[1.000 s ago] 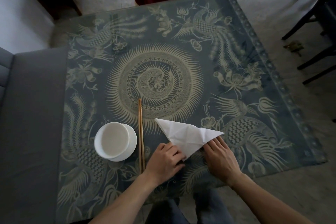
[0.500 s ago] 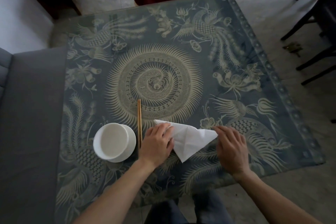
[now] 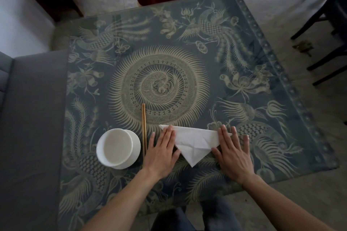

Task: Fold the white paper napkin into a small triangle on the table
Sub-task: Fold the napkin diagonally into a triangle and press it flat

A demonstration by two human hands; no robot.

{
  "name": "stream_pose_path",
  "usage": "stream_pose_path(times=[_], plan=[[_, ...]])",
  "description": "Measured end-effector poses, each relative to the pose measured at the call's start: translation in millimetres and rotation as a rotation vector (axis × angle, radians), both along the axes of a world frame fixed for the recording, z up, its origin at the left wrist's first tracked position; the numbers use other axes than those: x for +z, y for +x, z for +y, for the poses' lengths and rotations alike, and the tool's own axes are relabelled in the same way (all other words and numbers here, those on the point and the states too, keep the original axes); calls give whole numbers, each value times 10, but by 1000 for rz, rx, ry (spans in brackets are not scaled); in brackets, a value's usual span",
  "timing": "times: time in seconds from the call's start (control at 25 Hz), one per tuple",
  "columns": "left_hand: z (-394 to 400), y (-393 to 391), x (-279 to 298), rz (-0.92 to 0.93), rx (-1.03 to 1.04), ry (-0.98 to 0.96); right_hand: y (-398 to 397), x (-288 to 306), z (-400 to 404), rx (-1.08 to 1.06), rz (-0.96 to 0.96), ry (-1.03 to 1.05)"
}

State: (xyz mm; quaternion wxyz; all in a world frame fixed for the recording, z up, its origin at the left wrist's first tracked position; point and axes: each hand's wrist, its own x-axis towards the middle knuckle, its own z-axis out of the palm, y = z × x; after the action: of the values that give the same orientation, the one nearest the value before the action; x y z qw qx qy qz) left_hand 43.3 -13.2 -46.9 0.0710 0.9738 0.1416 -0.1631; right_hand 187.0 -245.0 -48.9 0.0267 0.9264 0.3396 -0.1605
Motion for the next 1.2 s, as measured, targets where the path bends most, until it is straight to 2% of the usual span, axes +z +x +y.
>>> stream_pose_path(times=[0.16,0.28,0.48,0.68,0.96,1.2], plan=[[11,-25,-5,26,13,43,-19,11,35,-76,-1,-34],[-7,-16,32,-9,44,12,-58,65,119,-106,18,22],[-220,145,91,-95,-38,-112,-195,107,374,122,49,165],[-431,308,63,-121,-51,-202,-280,32,531,85,66,125],[-446,233,-65,-97,-36,-162,-338,-109,562,16,53,97],[-146,62,-100,-78,142,-46,-204,-133,391,-73,13,144]])
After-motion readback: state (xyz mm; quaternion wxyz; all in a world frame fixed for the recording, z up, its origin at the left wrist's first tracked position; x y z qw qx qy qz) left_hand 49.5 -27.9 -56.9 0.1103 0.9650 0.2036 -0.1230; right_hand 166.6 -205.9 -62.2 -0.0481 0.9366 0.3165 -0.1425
